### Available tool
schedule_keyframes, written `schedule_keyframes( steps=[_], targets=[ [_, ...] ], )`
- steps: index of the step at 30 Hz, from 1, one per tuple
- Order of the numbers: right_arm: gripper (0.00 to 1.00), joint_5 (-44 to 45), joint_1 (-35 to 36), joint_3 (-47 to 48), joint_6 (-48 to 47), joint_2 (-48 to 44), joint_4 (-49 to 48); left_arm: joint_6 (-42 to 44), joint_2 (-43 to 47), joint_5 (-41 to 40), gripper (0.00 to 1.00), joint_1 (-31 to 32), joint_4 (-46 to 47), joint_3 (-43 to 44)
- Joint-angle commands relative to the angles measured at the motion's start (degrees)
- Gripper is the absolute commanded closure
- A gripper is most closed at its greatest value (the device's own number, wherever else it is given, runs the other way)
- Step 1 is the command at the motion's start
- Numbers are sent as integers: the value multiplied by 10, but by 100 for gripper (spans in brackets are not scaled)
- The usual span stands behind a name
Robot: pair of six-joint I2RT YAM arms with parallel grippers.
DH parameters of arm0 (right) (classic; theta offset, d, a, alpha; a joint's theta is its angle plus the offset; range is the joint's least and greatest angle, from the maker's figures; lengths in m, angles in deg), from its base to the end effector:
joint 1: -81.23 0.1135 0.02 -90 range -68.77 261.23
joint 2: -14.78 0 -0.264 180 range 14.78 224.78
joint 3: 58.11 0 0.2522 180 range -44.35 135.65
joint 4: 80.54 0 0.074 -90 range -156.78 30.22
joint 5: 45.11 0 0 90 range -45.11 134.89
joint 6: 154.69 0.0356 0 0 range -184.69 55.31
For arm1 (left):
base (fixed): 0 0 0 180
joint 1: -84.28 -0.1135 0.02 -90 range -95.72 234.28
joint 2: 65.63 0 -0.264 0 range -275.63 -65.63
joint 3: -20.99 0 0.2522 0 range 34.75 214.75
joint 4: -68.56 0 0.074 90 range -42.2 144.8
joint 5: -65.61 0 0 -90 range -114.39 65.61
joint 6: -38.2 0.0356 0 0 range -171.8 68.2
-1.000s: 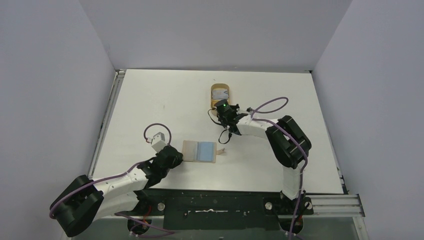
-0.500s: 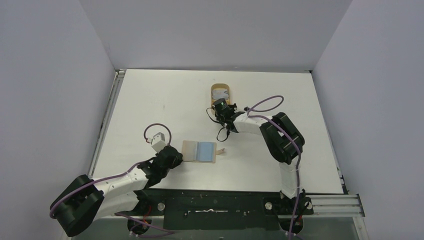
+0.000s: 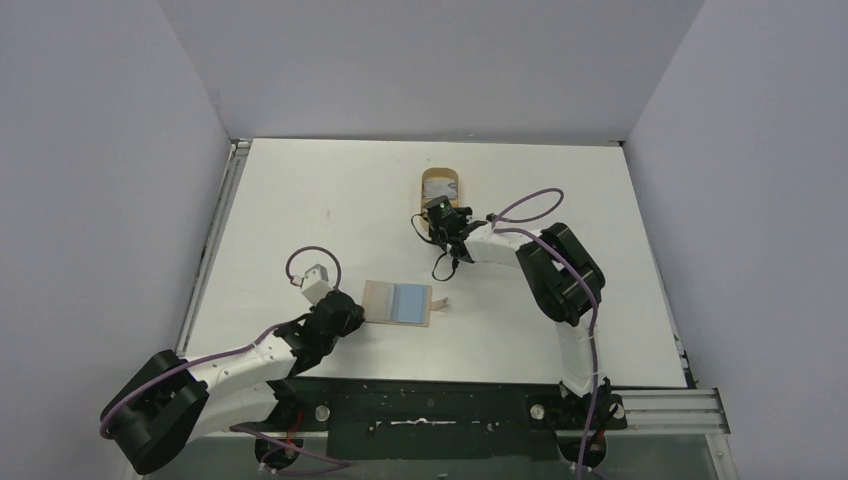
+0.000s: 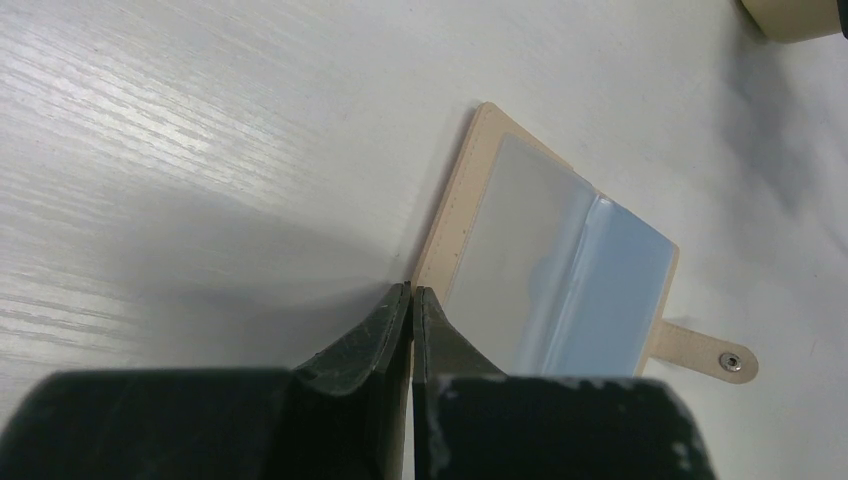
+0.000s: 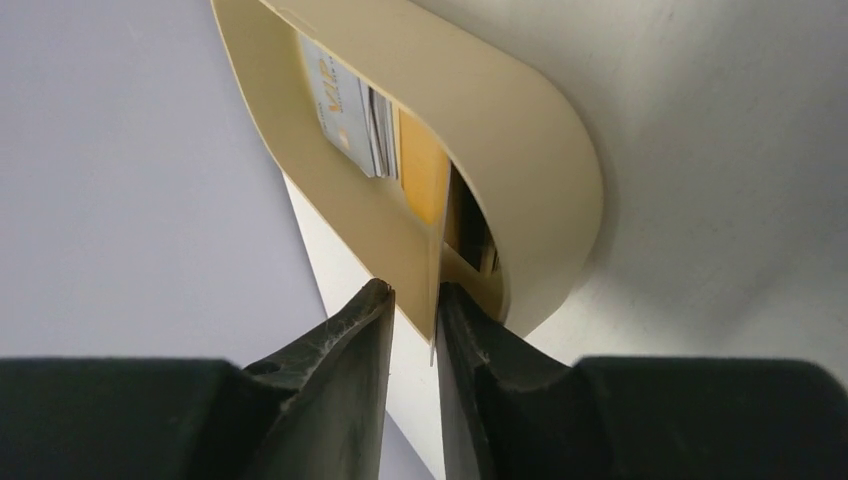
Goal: Take the credit cards out of the card holder
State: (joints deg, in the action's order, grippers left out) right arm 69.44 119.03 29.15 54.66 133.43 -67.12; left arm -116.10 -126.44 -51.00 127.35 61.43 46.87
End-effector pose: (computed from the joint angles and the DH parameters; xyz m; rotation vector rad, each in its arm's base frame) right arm 0.3546 0.2564 0.1388 1.7574 1.7001 0.8884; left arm 0.1399 -0.1089 0.1287 -0.6458 2.1639 -0.4900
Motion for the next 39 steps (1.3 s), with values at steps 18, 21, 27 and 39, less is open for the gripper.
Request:
schedule_keyframes(
  steps=[18,21,27,39],
  targets=[
    [63,-18,-5,152,-3,-26,241,-2,-18,-2,100,-6,12,15],
    [62,-23,-4,166,-8,-30,256,-5,-21,-1,100,-5,12,15],
    [61,-30,-5,195,-5,-31,305,-6,-20,-2,100,-5,12,17],
    [58,10,-1,-3,-204,-254,199,30,25,6,100,-7,-7,26]
  ],
)
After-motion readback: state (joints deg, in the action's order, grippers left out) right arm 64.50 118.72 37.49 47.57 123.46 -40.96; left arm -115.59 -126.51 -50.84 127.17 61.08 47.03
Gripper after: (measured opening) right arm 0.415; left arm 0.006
